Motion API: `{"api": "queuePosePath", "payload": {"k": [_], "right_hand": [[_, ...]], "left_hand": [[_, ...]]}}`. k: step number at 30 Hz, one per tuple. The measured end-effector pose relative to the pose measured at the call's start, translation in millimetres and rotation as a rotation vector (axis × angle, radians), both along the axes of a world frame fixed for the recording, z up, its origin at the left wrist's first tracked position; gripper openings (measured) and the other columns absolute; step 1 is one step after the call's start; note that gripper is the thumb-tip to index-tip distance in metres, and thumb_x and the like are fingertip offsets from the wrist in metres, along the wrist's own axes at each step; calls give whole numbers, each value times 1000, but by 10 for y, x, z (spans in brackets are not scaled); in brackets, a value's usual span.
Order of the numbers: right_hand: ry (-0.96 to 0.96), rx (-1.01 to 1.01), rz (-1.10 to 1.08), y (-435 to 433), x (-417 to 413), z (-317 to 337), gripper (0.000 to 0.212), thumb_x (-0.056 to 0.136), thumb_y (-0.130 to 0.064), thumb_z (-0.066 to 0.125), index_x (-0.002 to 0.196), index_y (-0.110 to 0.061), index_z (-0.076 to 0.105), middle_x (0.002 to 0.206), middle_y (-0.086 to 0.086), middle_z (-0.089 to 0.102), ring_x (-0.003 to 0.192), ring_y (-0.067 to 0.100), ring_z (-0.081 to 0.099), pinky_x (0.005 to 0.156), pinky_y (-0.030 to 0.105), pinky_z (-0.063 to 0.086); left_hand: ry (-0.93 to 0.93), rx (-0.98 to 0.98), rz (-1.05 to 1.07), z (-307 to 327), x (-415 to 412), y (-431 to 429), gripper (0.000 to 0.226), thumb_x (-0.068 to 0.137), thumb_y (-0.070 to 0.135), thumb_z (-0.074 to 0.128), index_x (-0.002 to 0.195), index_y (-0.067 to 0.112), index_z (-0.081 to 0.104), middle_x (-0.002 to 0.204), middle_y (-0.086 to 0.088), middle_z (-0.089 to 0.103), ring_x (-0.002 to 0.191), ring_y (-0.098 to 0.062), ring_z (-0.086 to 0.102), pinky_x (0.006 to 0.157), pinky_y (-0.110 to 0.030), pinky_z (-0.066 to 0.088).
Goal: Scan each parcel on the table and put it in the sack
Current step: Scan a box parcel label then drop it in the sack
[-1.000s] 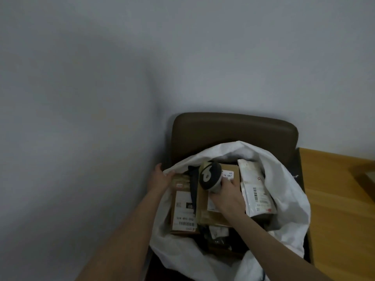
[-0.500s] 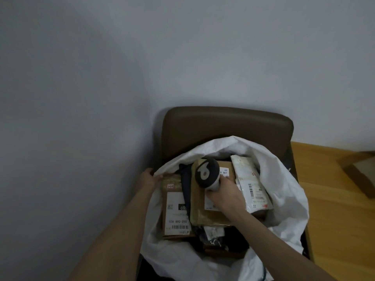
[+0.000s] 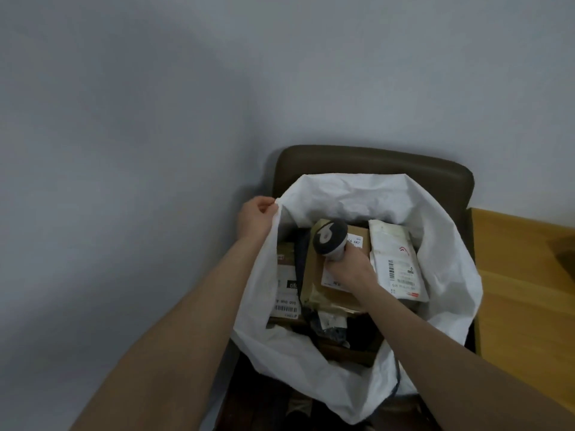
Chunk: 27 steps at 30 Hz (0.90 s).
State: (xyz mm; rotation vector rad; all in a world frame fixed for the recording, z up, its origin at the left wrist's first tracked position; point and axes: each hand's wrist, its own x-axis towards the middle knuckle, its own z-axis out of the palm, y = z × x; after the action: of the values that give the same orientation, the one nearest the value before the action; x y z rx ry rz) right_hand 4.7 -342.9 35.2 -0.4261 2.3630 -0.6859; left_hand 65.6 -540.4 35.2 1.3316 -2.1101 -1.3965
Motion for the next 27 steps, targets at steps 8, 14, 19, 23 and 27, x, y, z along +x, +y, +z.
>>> {"api": "queuePosePath", "payload": {"k": [8, 14, 19, 23, 27], "right_hand": [[-12, -75, 37, 378, 213, 202, 9, 90, -21, 56, 98, -21, 52, 103, 5, 62, 88, 19, 55, 72, 32, 46], [-62, -194, 135, 528, 307, -54, 62, 81, -26, 69, 138, -15, 46, 152, 7, 32, 138, 31, 33, 112, 50, 33], [-224, -326, 115, 269, 221, -44, 69, 83, -11, 68, 145, -12, 38, 141, 9, 51, 124, 28, 52, 104, 40, 44], [-248, -229, 98, 454, 84, -103, 47, 85, -9, 65, 130, -6, 52, 119, 11, 62, 103, 24, 59, 84, 34, 51], [-273, -256, 22, 661, 66, 100, 10, 86, -12, 65, 90, -15, 57, 83, 1, 58, 75, 14, 56, 72, 32, 55]], "left_hand": [[-342, 213, 307, -403, 1358, 774, 91, 81, 51, 68, 147, 6, 25, 146, -18, 38, 130, -38, 41, 103, -48, 38], [-196, 216, 492, -318, 1271, 1063, 56, 96, 33, 55, 135, -6, 44, 136, -24, 49, 121, -38, 50, 96, -39, 43], [-51, -67, 476, 274, 887, 935, 38, 95, 29, 55, 108, -5, 64, 105, -22, 65, 97, -36, 61, 77, -35, 46], [35, 105, 532, 140, 1176, 1149, 41, 91, 21, 63, 120, -6, 58, 117, -22, 62, 105, -35, 60, 83, -35, 48], [-95, 113, 511, 126, 1247, 1477, 70, 86, 28, 70, 142, 2, 36, 139, -21, 45, 124, -36, 47, 103, -46, 41]]}}
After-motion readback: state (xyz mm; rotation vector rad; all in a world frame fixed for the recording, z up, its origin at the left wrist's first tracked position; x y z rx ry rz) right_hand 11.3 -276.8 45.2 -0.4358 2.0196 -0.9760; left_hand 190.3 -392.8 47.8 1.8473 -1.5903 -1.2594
